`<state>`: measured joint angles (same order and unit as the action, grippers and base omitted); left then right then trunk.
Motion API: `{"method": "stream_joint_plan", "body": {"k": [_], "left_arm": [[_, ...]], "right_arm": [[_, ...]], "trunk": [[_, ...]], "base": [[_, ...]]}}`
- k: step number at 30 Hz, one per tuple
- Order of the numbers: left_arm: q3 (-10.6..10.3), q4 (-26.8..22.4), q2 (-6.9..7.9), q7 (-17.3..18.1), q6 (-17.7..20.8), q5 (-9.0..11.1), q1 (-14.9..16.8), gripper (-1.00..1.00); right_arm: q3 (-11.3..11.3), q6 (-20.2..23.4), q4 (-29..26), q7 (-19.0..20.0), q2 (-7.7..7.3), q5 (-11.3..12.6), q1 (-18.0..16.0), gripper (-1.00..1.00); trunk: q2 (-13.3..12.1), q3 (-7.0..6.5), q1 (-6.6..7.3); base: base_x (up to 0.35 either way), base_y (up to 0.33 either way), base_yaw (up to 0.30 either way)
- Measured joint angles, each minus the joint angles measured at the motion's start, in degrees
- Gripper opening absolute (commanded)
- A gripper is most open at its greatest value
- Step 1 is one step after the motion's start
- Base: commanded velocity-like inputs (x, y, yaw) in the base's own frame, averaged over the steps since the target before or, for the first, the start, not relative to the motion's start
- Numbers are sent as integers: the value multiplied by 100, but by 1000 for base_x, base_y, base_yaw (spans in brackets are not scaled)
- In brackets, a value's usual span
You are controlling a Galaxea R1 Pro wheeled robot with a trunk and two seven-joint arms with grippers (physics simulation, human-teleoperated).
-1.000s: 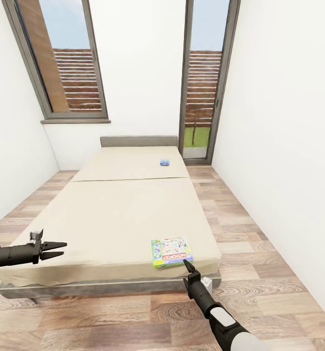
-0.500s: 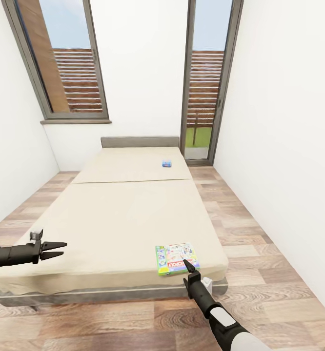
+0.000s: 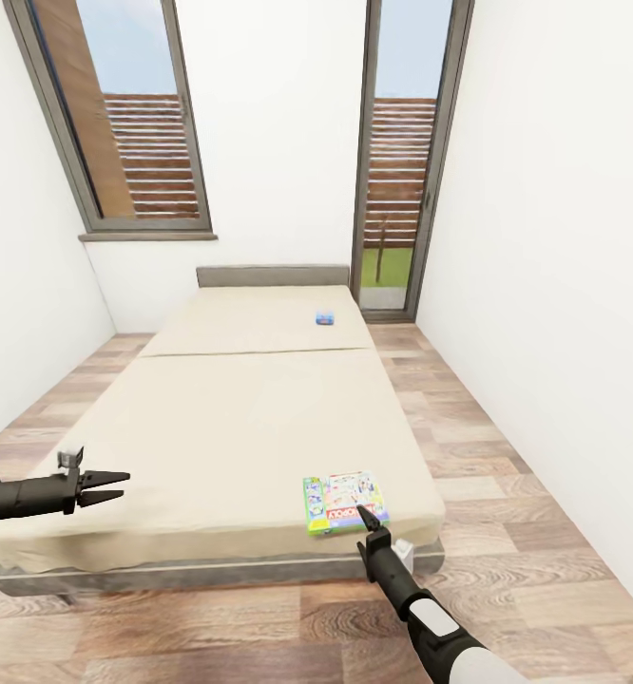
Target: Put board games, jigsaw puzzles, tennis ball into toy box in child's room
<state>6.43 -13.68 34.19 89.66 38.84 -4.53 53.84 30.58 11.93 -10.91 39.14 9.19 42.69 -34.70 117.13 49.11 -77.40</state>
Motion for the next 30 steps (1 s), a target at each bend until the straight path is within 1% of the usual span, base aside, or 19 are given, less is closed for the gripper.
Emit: {"method": "stream_joint_plan", "body": {"k": [7,17,24,30], "left_arm": [[-2,-1,-6,0,2,0,0,100],[3,0,1,0,-11,1,1,100],[3,3,-2,0,-38,1,1,100],[3,2,1,0,-41,0,2,100]], "right_arm": [[0,0,-1,0,2,0,0,100],[0,0,-1,0,2,1,0,100],[0,2,-2,0,-5,0,0,100],[0,2,-3,0,-3,1,0,100]], "trunk": [[281,126,-154],[282,126,-154],[282,126,-153],[282,126,-154]], "base": [[0,0,0],[2,0,0],[128,24,0],[24,5,0]]}}
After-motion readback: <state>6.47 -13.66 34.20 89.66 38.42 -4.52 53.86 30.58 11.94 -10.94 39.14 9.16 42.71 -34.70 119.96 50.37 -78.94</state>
